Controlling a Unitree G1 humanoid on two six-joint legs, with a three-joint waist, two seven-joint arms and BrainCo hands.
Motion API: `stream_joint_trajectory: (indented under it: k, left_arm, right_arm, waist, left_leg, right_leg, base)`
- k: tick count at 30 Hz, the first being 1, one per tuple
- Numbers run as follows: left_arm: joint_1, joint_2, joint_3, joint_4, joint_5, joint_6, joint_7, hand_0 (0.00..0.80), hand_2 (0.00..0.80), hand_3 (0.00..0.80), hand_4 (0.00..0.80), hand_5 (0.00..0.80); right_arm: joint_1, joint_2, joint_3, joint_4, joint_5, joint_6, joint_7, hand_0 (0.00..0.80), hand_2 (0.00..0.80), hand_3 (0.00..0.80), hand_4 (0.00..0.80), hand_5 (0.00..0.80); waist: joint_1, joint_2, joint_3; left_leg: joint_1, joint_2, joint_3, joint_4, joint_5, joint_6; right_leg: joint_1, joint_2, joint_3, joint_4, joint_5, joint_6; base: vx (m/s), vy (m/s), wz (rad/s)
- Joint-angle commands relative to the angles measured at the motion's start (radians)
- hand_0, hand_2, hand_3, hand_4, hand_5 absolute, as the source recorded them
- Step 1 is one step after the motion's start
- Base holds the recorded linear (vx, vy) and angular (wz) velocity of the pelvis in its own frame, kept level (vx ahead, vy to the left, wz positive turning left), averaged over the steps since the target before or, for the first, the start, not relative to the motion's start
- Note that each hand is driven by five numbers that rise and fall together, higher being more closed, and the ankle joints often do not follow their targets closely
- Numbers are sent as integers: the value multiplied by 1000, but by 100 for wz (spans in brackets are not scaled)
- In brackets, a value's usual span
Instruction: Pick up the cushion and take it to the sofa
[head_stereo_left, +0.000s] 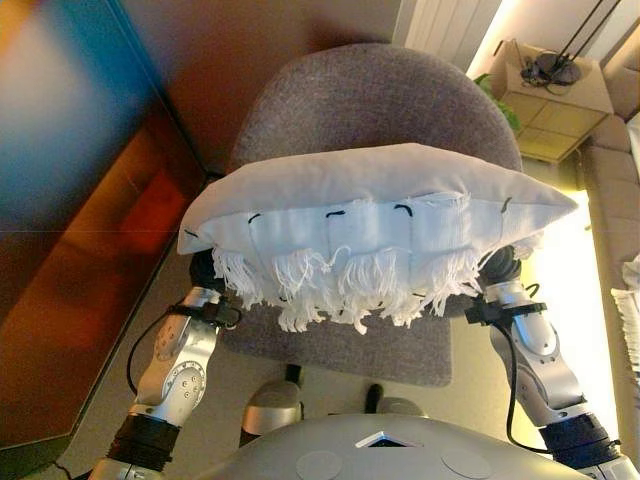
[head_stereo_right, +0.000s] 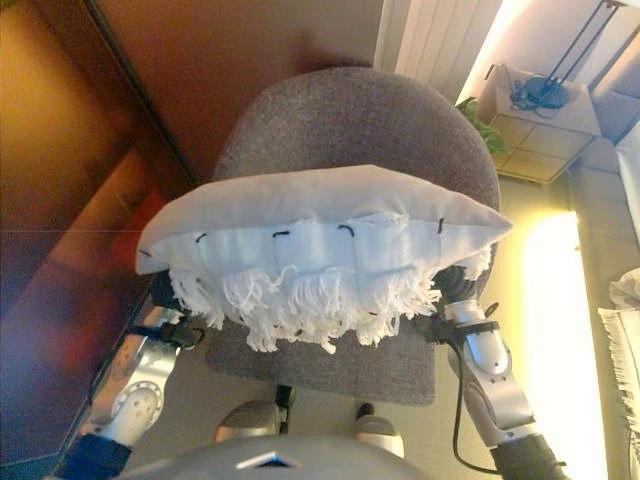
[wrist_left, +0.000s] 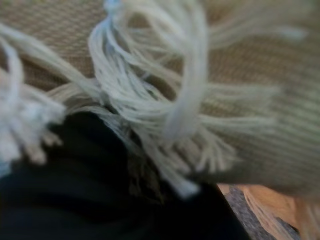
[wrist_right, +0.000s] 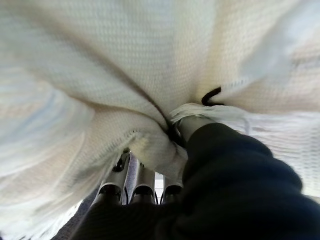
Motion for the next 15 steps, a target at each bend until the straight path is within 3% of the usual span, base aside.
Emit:
stream_joint_trajectory:
  k: [1, 4, 6, 8, 9, 12, 15]
  left_arm:
    - [-67, 6, -28, -119, 13, -40, -132, 800, 800, 800, 800, 800]
    - [-56, 9, -14, -100, 25, -27, -140, 800, 800, 800, 800, 800]
    - [-72, 5, -26, -92, 62, 2, -110, 800, 800, 800, 800, 800]
    - [-120, -9, -50, -62, 117, 29, -66, 800, 800, 800, 800, 800]
    - [-145, -12, -61, -48, 142, 50, -45, 800, 800, 800, 800, 800]
    - [-204, -36, -104, 33, 202, 76, 7, 800, 800, 800, 800, 800]
    - [-300, -70, -147, 156, 228, 86, 80, 800, 800, 800, 800, 800]
  right_arm:
    - [-80, 44, 78, -110, -26, -72, 12, 800, 800, 800, 800, 800]
    - [-100, 70, 110, -63, -14, -62, -2, 800, 800, 800, 800, 800]
    - [-122, 97, 135, -7, -4, -75, -21, 800, 800, 800, 800, 800]
    - [-158, 132, 155, 74, 1, -97, -35, 800, 800, 800, 800, 800]
    - [-175, 149, 164, 110, 3, -101, -41, 800, 800, 800, 800, 800]
    - [-212, 168, 177, 215, 33, -70, -66, 800, 800, 800, 800, 800]
    - [-275, 194, 205, 345, 87, -47, -80, 800, 800, 800, 800, 800]
  waist:
    - [12, -7, -23]
    - [23, -5, -16]
    - [22, -8, -10]
    - [17, -15, 6]
    - [14, -17, 17]
    - [17, -10, 18]
    - [32, -5, 30]
  left_leg:
    - [-21, 75, -17, 94, -62, 16]
    - [-5, 49, -24, 85, -68, 29]
    - [-8, 34, -28, 81, -64, 29]
    - [-10, 24, -12, 89, -78, 25]
    - [-8, 25, -4, 96, -86, 25]
    - [-14, 40, 3, 91, -82, 15]
    - [-54, 58, 26, 104, -72, -12]
  right_leg:
    - [-195, -22, 6, 431, 83, 47]
    - [-215, -6, -3, 418, 96, 32]
    - [-192, 17, 3, 279, 74, 15]
    - [-188, -4, -2, 145, 111, 18]
    - [-196, -12, 2, 140, 135, 24]
    - [-172, -12, -16, 82, 114, 35]
    - [-172, -35, -63, 41, 131, 41]
  base:
    - [238, 143, 10]
    - [248, 63, 7]
    - [207, -37, -5]
    - [140, -109, 5]
    - [139, -150, 24]
    - [168, -127, 33]
    - [53, -102, 20]
